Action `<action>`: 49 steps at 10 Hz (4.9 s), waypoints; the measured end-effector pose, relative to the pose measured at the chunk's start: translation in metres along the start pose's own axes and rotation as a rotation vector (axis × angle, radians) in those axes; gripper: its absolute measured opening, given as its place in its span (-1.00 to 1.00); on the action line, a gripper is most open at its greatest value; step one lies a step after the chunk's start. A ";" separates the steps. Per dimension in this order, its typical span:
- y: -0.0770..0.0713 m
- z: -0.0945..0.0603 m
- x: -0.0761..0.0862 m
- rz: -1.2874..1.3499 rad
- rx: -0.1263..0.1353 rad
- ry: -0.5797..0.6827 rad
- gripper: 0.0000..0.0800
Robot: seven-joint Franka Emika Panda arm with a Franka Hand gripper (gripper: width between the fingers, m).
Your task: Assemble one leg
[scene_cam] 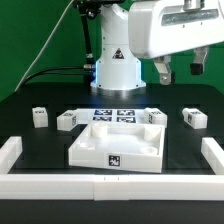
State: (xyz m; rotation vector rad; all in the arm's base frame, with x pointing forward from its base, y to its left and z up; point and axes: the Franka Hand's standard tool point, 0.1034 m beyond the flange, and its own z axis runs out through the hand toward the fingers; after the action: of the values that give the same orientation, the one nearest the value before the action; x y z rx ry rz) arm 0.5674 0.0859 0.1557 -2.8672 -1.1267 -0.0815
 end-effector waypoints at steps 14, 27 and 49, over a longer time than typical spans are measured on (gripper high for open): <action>-0.004 0.033 -0.046 -0.231 0.018 -0.045 0.62; -0.016 0.070 -0.100 -0.578 0.050 -0.133 0.62; -0.040 0.135 -0.151 -0.585 0.034 -0.079 -0.85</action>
Offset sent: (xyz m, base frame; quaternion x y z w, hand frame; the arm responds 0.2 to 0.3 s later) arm 0.0000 0.0000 0.0000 0.0000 0.0000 0.0000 1.0000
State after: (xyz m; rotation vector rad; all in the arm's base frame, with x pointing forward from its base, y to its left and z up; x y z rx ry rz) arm 0.4333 0.0232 0.0117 -2.4304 -1.9187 0.0254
